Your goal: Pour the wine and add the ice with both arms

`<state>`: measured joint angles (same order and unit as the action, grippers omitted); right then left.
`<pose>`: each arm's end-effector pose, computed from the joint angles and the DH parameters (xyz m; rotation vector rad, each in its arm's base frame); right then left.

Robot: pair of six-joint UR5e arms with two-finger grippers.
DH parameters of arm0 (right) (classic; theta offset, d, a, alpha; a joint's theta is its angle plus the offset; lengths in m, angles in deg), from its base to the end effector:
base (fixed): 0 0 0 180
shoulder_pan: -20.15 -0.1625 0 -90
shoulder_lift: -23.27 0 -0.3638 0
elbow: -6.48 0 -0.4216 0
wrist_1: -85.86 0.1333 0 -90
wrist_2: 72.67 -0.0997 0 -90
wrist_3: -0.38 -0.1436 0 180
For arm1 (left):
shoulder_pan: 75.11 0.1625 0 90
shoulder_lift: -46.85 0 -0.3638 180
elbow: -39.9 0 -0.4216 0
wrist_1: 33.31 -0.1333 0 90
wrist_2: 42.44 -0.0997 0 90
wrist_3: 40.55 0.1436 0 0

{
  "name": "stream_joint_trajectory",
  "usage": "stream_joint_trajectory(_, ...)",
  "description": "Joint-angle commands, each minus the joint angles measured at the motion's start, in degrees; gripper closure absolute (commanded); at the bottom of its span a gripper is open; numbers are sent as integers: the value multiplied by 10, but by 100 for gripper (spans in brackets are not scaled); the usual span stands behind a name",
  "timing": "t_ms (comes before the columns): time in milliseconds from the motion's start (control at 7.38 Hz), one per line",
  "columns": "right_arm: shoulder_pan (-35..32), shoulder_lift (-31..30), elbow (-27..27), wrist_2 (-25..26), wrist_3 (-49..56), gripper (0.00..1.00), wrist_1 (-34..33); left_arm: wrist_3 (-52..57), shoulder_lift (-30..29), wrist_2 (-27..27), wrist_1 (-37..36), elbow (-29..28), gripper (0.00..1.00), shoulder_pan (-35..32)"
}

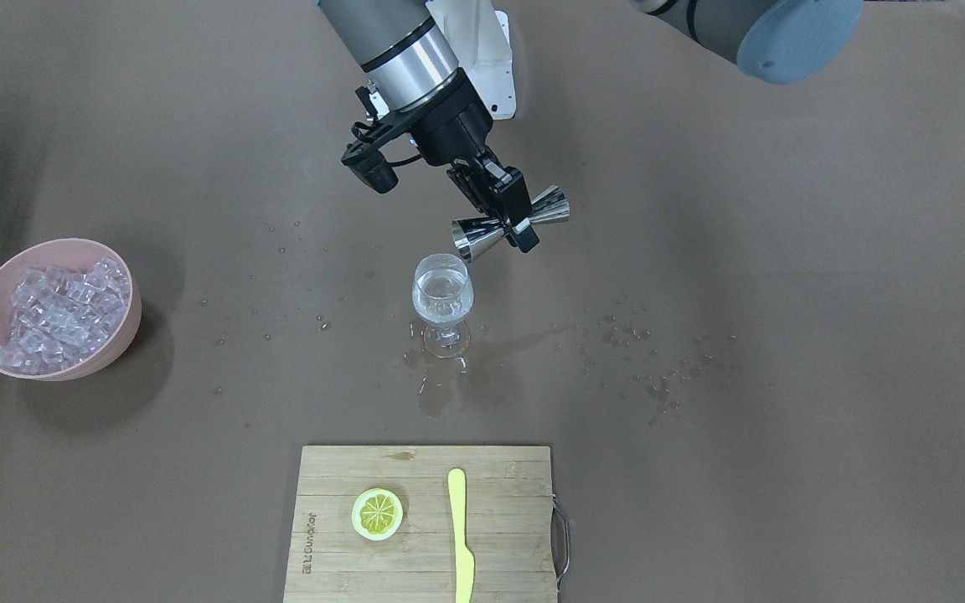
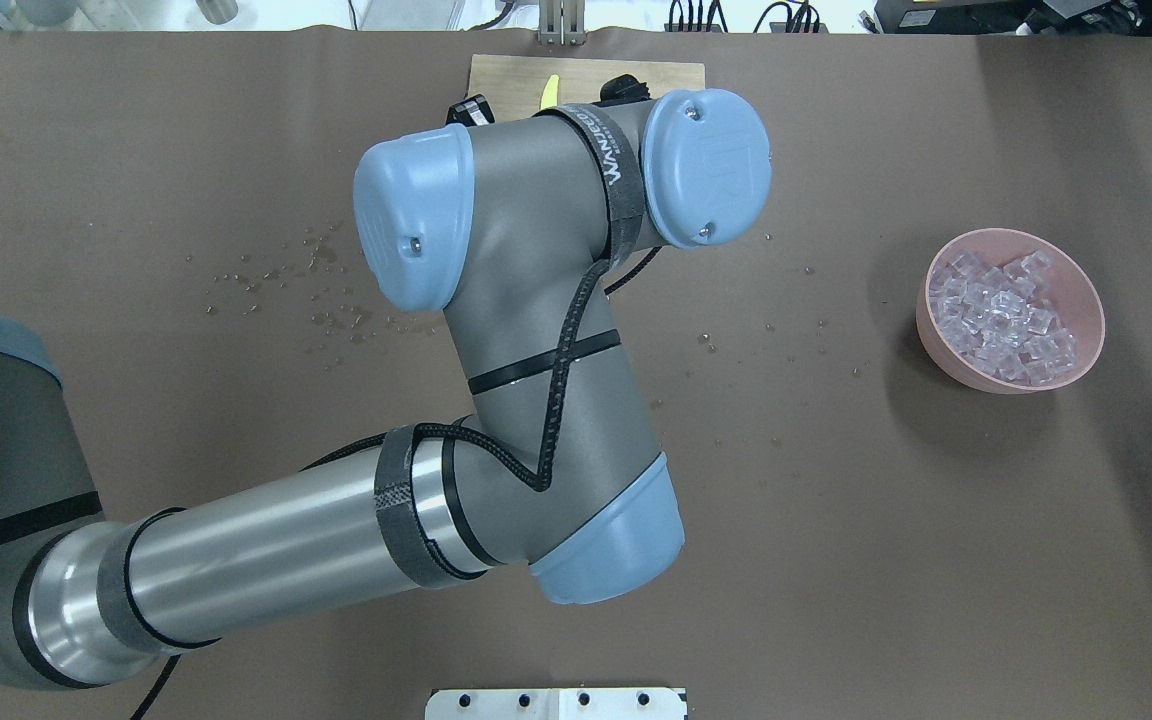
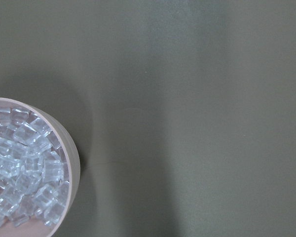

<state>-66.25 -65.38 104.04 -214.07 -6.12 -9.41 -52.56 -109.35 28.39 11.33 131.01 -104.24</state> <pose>-0.0123 -0.5305 0.5440 -0.0200 -0.8985 0.0187 0.4700 -0.4685 0.0089 0.5145 -0.0415 0.7703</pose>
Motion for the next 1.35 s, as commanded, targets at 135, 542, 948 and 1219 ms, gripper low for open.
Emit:
stream_joint_trajectory(135,0,0,4,1,0,0,0,-24,65,5,27,103,100,-1)
stream_joint_trajectory(542,0,0,10,1,0,0,0,-20,183,33,139,192,100,-47)
stream_joint_trajectory(948,0,-1,22,1,-8,0,-1,-63,344,53,336,228,100,-84)
stream_joint_trajectory(1219,1,0,22,2,-16,0,0,-114,471,50,516,228,100,-87)
